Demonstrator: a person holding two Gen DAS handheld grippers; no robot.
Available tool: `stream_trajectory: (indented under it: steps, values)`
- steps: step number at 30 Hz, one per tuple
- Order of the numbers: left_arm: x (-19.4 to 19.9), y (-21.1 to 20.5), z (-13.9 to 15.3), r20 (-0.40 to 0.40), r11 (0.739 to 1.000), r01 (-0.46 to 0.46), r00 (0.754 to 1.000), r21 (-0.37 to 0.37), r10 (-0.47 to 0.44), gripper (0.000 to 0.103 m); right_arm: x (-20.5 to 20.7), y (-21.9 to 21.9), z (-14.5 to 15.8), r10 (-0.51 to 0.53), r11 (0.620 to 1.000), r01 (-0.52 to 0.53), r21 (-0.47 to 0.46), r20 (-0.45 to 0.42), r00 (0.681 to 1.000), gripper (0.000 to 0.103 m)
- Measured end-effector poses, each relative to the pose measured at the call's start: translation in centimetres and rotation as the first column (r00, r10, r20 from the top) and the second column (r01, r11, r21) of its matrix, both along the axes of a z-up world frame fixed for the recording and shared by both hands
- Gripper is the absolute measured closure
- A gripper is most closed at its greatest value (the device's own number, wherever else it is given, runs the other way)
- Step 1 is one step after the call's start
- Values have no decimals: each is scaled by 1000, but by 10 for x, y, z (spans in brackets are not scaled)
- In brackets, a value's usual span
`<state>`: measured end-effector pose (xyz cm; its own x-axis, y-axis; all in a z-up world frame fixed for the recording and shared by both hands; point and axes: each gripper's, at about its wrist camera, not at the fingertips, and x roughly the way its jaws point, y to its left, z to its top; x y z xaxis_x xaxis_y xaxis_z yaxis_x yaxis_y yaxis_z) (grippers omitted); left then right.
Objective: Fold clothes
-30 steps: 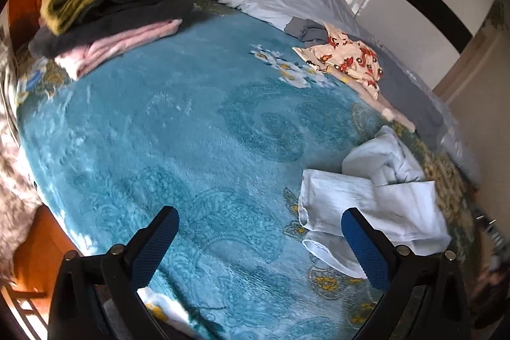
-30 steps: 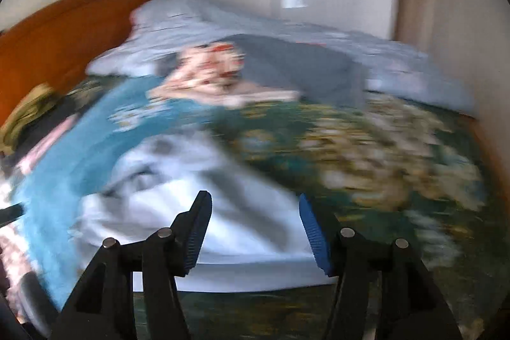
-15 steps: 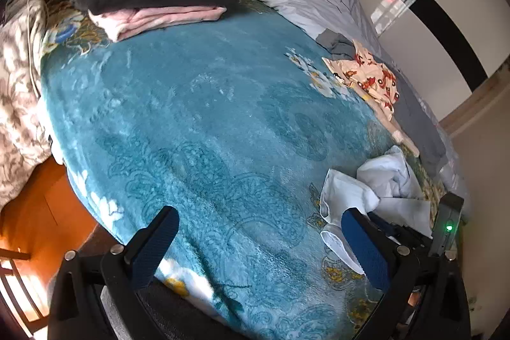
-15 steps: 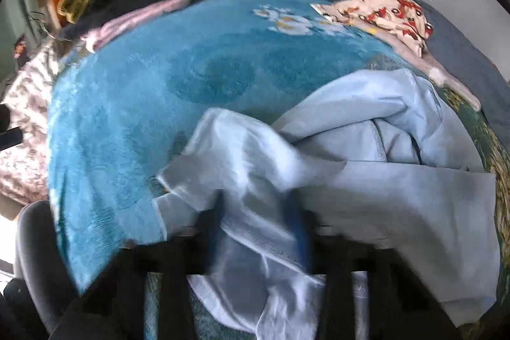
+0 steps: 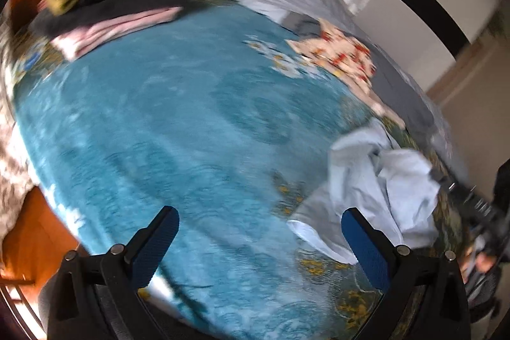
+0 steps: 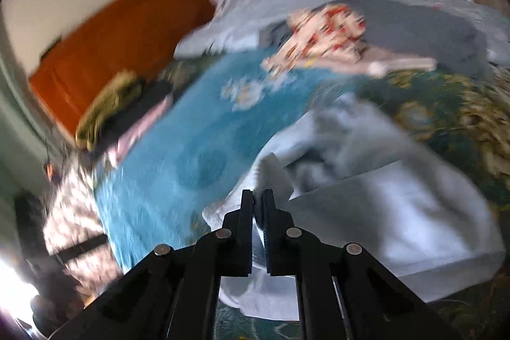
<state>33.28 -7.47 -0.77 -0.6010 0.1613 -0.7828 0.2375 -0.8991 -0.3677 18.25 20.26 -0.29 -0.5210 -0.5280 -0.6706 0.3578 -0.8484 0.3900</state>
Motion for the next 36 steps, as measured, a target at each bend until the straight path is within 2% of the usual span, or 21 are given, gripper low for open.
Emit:
stream_trajectory:
  steps: [3,6,11,13,15,19,20,21,22,23,24,28,30,31,32,33,34,35,36]
  values:
    - [-19,33,2,7,997,75,997,-21,-75,0,2,42,19,-97,995,97,-16,-53,994,98]
    - [-39,61,2,13,988,148,989,-36,-148,0,5,96,38,-226,974,225,-20,-113,968,98]
    - [-74,100,-5,47,968,223,975,-113,-219,0,22,201,59,-463,885,463,-39,-167,871,98]
    - [-88,105,-13,73,967,224,974,-124,-216,1,27,223,54,-496,868,495,-46,-151,855,98]
    - [-103,104,-24,110,970,217,973,-108,-205,2,27,229,39,-488,873,485,-55,-108,866,95]
    - [-126,100,-44,181,980,187,968,-67,-173,2,15,202,-4,-378,919,377,-116,8,926,95]
    - [-129,100,-49,194,982,180,967,-56,-166,2,10,189,-15,-338,930,340,-140,38,940,87]
    - [-132,99,-54,207,984,172,965,-45,-159,2,7,178,-23,-305,938,311,-153,59,951,70]
    - [-135,99,-59,219,986,163,964,-36,-151,3,5,167,-28,-275,947,283,-150,72,959,62]
    - [-137,97,-62,231,988,151,963,-28,-141,3,1,151,-35,-236,958,246,-145,86,968,55]
    - [-138,96,-66,241,990,140,962,-23,-131,5,-2,137,-41,-201,967,213,-138,98,975,55]
    - [-145,95,-74,270,991,129,956,-30,-116,26,-16,101,-59,-150,984,160,-79,118,982,55]
    - [-147,97,-73,271,989,136,955,-52,-117,32,-22,97,-64,-141,982,157,-102,142,980,55]
    - [-148,99,-72,263,988,144,956,-46,-127,44,-24,97,-66,-140,981,157,-111,149,979,57]
    - [-148,101,-72,259,988,153,956,-35,-139,58,-25,98,-65,-146,980,163,-109,148,978,69]
    - [-149,103,-72,258,987,158,955,-25,-147,66,-26,100,-63,-156,979,172,-109,146,977,87]
    - [-150,105,-71,255,986,165,954,-17,-155,83,-27,103,-61,-165,977,182,-112,145,976,94]
    - [-150,107,-69,250,985,170,955,-18,-160,94,-28,106,-59,-175,975,191,-115,142,974,96]
    - [-151,109,-65,246,985,170,956,-31,-157,94,-28,109,-57,-183,973,200,-117,139,973,97]
